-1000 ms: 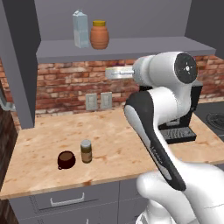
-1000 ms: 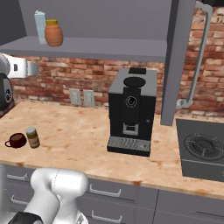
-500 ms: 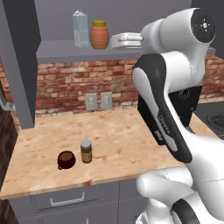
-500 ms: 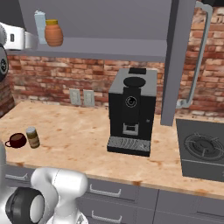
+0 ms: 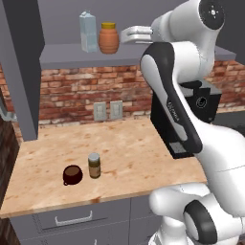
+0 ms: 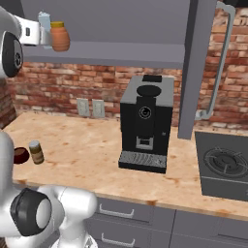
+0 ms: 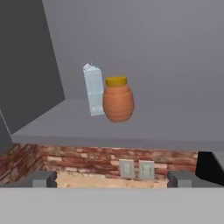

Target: Pick the cinnamon and honey bottle from the cabinet and place them next to the mug.

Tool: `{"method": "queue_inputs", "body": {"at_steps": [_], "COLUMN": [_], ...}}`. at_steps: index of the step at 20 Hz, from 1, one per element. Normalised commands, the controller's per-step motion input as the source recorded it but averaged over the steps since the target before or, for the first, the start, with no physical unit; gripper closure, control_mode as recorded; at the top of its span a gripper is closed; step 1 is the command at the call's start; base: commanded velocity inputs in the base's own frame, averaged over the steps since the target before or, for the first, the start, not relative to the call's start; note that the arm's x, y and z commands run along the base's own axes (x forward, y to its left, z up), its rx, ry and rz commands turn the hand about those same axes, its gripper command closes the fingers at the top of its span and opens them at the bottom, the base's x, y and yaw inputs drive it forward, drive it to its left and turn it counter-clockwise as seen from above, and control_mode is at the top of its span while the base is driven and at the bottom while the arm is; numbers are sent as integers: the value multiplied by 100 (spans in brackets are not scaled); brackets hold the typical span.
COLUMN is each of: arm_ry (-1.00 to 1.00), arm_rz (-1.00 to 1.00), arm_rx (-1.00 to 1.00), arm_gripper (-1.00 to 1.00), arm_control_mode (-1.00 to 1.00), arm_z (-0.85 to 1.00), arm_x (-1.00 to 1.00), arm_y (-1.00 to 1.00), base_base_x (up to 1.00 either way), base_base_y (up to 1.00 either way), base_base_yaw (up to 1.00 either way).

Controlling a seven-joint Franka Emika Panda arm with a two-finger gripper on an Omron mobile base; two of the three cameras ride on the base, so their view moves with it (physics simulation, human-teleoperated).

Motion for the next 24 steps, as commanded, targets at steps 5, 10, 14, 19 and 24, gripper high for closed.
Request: {"method": "queue_inputs", "body": {"at_steps": [5, 10, 14, 19, 24], "arm_ry": [6, 13, 3, -7, -10], "arm_rz": [3, 5, 7, 1, 0], "arm_rx": [-5, -16, -10, 0, 0], "arm_gripper": [-100, -100, -100, -100, -100], "arm_control_mode": [-100, -100, -100, -100, -100], "arm_z": [-4, -9, 10, 1, 0], "arm_x": [66, 61, 40, 10, 25], "arm_y": [0, 0, 7, 6, 22], "base_base_x": [0, 0, 0, 0, 0], "base_base_y": [0, 0, 0, 0, 0], "base_base_yaw": [0, 0, 0, 0, 0]}}
